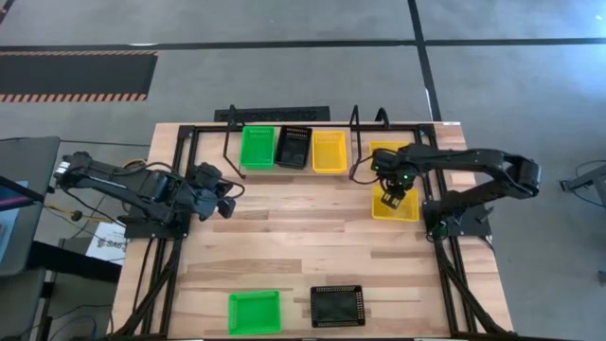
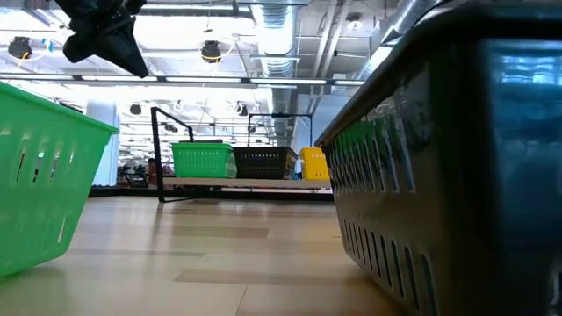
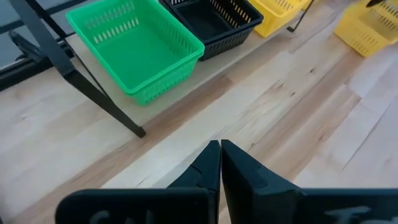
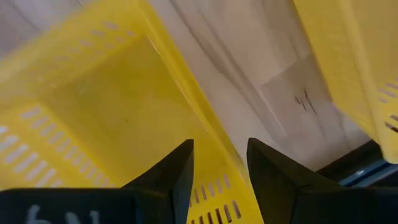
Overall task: Stack baskets on shelf by color
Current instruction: Stack the bottom yellow basket on top of the yellow basket on the shelf
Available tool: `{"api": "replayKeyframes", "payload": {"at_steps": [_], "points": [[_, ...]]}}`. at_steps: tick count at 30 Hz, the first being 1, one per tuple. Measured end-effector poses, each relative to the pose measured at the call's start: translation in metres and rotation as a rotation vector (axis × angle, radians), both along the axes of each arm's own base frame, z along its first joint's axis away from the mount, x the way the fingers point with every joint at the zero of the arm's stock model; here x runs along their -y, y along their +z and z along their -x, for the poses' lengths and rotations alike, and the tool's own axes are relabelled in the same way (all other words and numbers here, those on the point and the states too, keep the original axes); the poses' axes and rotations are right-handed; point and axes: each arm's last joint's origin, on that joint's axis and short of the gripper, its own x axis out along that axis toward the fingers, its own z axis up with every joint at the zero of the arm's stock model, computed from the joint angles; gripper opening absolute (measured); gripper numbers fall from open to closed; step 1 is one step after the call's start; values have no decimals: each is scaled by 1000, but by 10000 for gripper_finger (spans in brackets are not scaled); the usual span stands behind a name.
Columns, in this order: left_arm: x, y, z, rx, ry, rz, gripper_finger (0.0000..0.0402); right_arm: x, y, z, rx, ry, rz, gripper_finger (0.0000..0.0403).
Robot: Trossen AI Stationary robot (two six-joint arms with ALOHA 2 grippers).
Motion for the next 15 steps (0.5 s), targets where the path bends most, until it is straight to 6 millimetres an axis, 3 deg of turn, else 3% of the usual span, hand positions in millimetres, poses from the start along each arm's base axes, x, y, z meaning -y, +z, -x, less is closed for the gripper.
{"api": "replayKeyframes", "payload": {"at_steps": [15], "points": [[0,0,0,25,31,25,0,0,-15,-9,30,35,-62,137]]}}
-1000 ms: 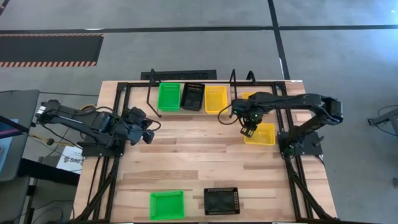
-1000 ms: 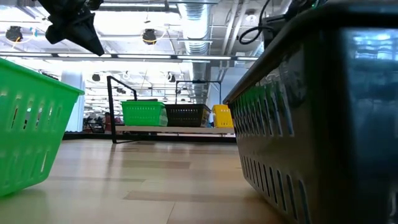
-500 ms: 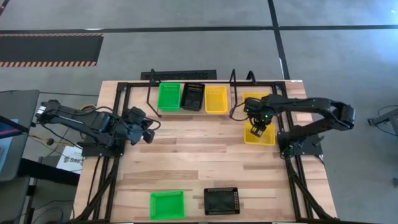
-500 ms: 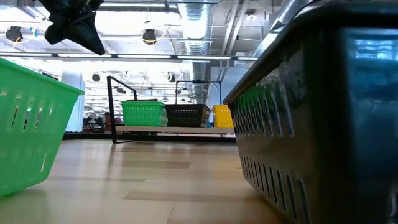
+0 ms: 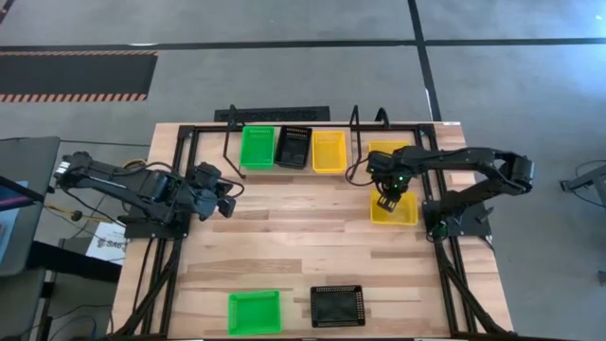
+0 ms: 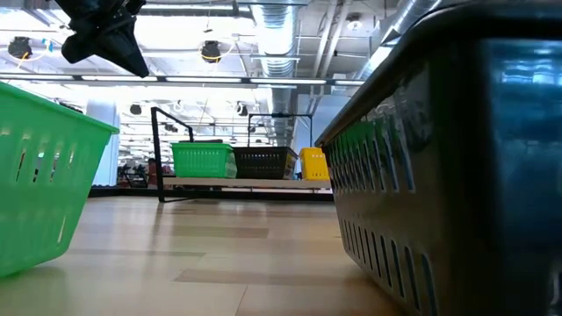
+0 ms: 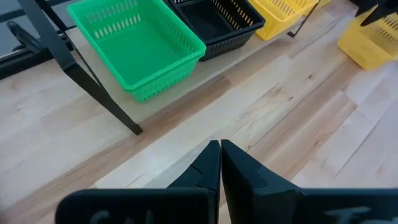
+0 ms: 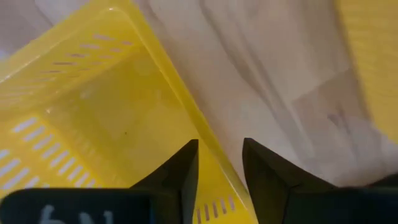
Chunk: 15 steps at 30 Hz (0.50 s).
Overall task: Stack baskets on shelf by color
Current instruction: Stack the bottom yellow basket on top of the yellow basket on the shelf
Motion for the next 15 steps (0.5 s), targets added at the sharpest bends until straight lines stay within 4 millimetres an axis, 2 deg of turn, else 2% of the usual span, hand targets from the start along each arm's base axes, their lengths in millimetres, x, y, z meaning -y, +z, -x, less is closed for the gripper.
{"api": "replayKeyframes", "payload": {"at_steps": [3,7,11,15], "points": [[0,0,0,0,0,-1,0,-2,-7,-4,-30,-4,-17,100],[0,0,0,0,1,-2,0,-7,-13,-11,-35,-46,-31,22],[0,0,0,-1,0,-2,0,-11,-7,-26,28,-81,-8,16],[0,0,0,-5,-6,-7,0,-17,17,-50,171,-93,31,8]]}}
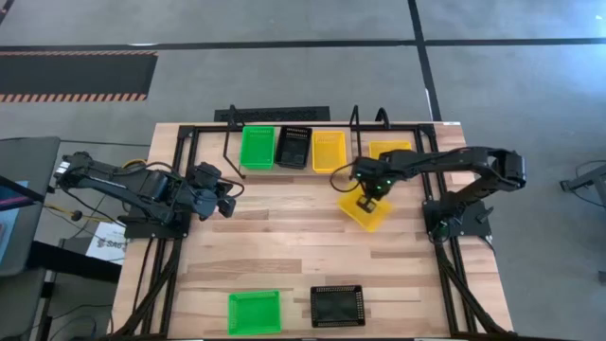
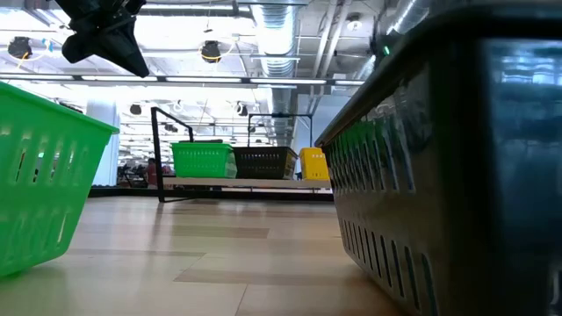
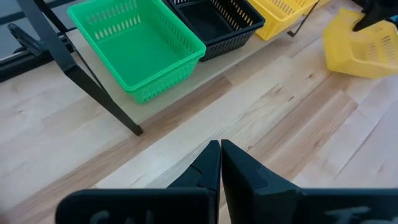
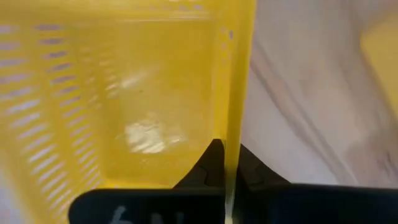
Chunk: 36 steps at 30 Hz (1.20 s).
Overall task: Stack baskets on shelf by color
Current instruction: Stack the bottom yellow basket on top of the yellow basket on the shelf
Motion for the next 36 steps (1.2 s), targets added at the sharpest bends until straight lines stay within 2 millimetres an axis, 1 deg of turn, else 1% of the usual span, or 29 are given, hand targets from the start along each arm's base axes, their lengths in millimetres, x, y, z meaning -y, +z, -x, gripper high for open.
{"api": "replayKeyframes", "payload": {"at_steps": [5,7,10,12,17,21,24,27,29,36], "points": [[0,0,0,-1,0,0,0,-9,36,-35,205,21,46,6],[0,0,0,-1,-1,0,0,-13,44,-48,264,42,33,6],[0,0,0,-1,-1,0,0,-21,50,-68,289,77,7,5],[0,0,0,-1,-2,1,0,-27,46,-82,279,112,2,5],[0,0,0,-11,-15,-9,0,-43,22,-111,202,251,-92,4],[0,0,0,-12,-18,-4,0,-53,2,-124,92,330,-116,4],[0,0,0,-15,-24,4,0,-57,-4,-129,38,371,-125,4],[1,0,0,-19,-31,3,0,-57,-5,-133,27,393,-126,5],[1,0,0,-19,-31,3,0,-57,-1,-136,44,397,-121,15],[1,-1,0,-23,-40,17,0,-56,20,-143,100,404,-81,83]]}}
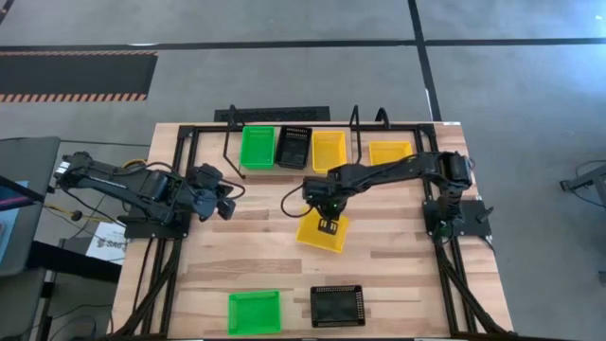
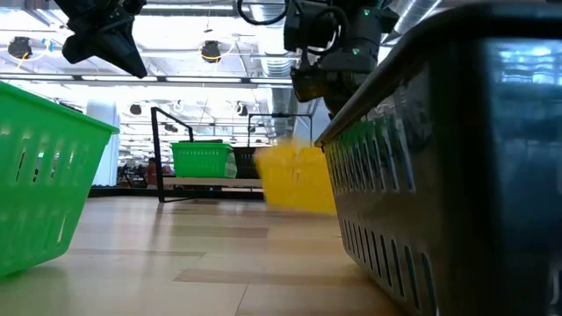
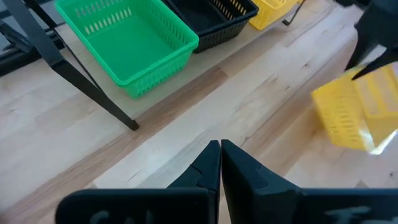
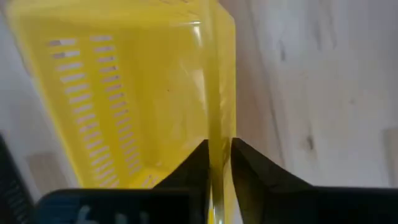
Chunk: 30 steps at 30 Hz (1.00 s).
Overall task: Stack baskets on shelf by color
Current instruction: Stack the bottom yellow basket on top of the yellow basket on the shelf
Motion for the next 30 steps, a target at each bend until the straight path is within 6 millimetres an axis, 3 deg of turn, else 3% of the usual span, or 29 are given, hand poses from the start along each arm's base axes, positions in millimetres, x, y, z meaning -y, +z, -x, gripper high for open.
{"api": "replayKeyframes", "payload": {"at_steps": [10,17,21,24,30], "points": [[0,0,0,-9,-16,-3,0,8,13,-1,-8,-7,15,146],[0,0,0,-10,-17,-4,0,11,53,-3,-24,-12,16,157],[1,1,-3,-1,-46,-1,0,17,76,13,-170,-29,98,151],[6,1,-15,5,-158,-22,0,23,98,35,-288,-66,149,141],[13,-4,-72,74,-396,-120,0,25,152,77,-118,-224,151,130]]}}
